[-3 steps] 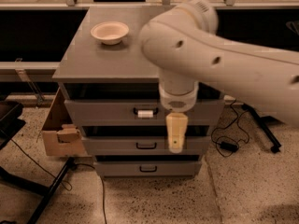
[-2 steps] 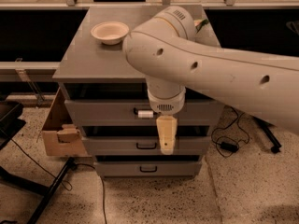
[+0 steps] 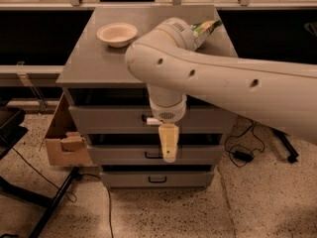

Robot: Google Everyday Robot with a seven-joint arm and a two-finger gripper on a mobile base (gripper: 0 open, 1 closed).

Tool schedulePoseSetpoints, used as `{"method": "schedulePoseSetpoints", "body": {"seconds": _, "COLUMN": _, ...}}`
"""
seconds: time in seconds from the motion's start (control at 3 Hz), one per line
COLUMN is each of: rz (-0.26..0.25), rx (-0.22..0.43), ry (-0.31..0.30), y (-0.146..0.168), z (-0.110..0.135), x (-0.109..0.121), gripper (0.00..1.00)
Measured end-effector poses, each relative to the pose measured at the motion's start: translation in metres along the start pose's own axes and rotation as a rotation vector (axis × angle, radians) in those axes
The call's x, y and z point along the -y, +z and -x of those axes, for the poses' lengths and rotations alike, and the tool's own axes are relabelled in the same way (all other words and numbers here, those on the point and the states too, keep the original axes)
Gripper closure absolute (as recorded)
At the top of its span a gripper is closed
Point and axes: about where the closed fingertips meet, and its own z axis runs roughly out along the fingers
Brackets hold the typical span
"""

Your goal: Open top drawer

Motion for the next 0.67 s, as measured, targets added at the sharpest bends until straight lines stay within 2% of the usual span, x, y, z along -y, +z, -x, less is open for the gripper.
{"method": "schedulePoseSetpoints", "body": {"seconds": 0.33, "rz": 0.02, "rx": 0.009, "ry": -0.017, "y": 0.032, "z": 0.021, "x": 0.018, "gripper": 0.0}}
{"method": "schedulePoseSetpoints", "body": {"seconds": 0.67, "rz": 0.038, "rx": -0.013, "ry": -0.039, "y": 0.056, "z": 0.036, "x": 0.029, "gripper": 0.0}}
